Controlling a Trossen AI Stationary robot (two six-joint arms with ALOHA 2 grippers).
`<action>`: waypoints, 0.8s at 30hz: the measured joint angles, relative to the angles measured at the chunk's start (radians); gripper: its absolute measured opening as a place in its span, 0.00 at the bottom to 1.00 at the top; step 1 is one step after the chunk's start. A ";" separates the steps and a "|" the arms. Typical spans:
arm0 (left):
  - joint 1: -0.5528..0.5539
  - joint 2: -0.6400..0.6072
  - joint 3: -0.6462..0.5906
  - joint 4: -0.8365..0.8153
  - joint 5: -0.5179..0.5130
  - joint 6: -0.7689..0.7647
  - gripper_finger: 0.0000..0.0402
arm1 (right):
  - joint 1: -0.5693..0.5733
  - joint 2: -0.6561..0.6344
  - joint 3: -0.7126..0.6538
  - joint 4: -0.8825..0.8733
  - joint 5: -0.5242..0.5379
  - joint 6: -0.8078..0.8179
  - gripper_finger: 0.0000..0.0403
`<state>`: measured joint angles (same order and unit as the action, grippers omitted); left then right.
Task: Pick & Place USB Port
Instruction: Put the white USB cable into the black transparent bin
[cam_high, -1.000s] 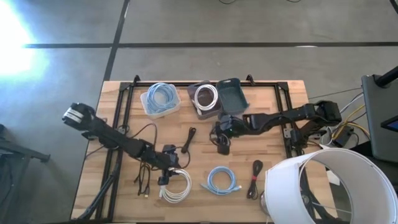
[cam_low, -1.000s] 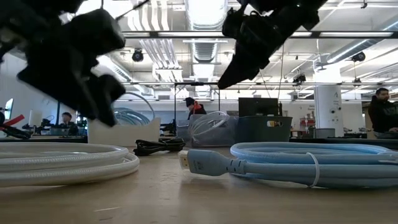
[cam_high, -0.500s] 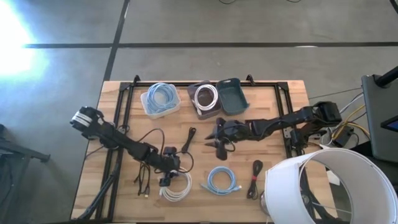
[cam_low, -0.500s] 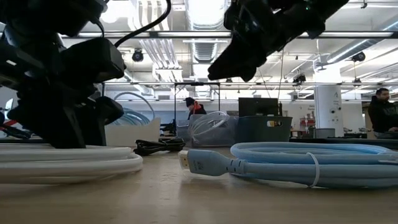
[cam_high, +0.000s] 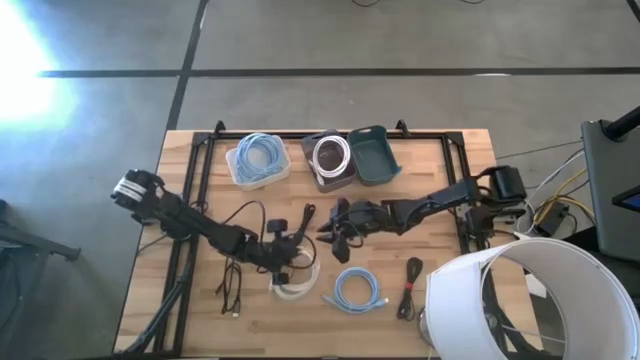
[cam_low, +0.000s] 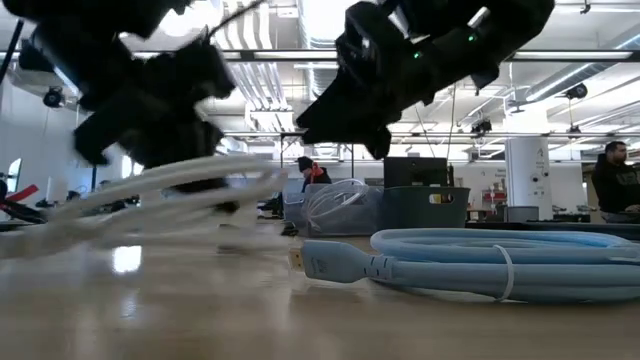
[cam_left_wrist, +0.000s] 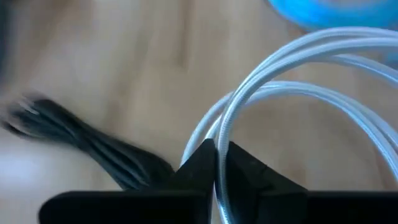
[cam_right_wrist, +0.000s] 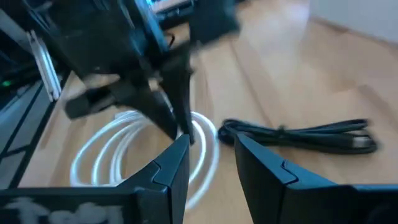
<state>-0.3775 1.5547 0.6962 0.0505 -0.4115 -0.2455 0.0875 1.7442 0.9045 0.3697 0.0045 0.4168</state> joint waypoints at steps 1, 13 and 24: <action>0.000 -0.007 0.010 -0.013 -0.033 0.017 0.09 | 0.001 0.018 0.010 0.002 -0.009 0.000 0.31; 0.005 -0.031 0.103 -0.150 -0.298 0.064 0.07 | 0.004 0.077 0.104 -0.082 -0.031 0.031 0.31; 0.005 -0.031 0.117 -0.144 -0.349 0.072 0.07 | 0.003 0.078 0.108 -0.153 -0.028 0.031 0.31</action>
<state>-0.3724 1.5234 0.8130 -0.0940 -0.7606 -0.1738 0.0906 1.8222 1.0126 0.2169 -0.0231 0.4476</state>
